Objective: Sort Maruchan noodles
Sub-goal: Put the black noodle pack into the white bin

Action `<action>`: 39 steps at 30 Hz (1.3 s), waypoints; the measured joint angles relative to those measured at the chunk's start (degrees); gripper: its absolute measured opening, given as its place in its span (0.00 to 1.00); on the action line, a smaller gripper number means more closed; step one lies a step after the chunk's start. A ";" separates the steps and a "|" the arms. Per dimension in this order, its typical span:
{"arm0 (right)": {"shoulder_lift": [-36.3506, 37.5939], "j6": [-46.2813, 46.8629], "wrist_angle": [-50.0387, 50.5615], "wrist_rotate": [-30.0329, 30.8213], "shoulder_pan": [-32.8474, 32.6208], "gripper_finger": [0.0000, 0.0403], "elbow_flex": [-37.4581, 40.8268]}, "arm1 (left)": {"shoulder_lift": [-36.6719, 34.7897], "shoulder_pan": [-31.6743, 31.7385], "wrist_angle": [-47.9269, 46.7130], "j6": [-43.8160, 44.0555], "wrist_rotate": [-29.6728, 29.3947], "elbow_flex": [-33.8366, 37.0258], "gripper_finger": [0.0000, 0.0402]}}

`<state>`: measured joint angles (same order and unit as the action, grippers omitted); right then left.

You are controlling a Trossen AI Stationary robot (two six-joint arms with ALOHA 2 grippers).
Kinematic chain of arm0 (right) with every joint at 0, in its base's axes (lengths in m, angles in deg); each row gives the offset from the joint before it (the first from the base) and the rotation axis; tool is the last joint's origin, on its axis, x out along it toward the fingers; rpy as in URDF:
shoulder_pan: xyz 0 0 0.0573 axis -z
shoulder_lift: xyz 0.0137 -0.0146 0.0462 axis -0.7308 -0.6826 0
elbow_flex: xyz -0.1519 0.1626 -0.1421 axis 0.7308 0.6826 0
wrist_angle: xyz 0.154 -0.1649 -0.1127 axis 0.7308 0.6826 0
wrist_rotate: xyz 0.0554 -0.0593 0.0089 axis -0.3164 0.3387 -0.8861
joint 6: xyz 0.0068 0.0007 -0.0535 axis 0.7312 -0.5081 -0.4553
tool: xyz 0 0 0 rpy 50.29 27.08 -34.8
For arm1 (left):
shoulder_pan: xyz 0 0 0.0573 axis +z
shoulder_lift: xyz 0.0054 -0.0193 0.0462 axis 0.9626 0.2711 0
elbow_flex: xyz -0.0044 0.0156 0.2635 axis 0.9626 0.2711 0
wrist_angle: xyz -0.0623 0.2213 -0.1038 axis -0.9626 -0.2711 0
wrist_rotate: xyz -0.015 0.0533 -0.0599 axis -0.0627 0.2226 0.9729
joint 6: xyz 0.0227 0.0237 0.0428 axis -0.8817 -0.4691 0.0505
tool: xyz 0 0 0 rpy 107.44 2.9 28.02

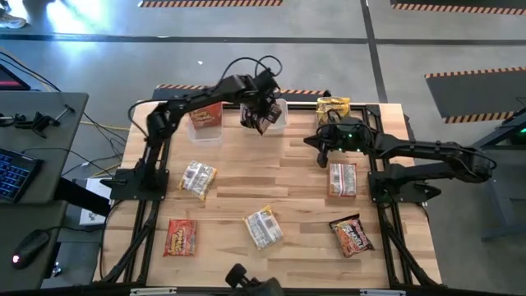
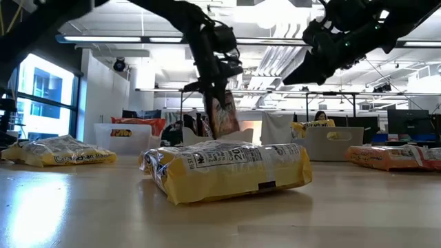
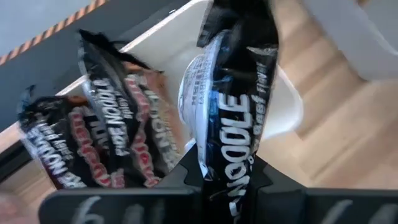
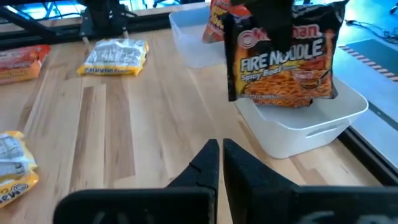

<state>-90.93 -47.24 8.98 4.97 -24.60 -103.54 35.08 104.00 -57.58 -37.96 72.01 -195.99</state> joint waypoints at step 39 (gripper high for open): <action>-0.06 -0.74 0.05 -1.11 0.00 0.00 0.00 | 7.55 1.71 -4.64 4.92 -3.54 -8.73 0.06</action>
<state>-90.99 -47.98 9.03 3.86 -24.60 -103.54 42.63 105.71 -62.23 -33.03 68.46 -204.72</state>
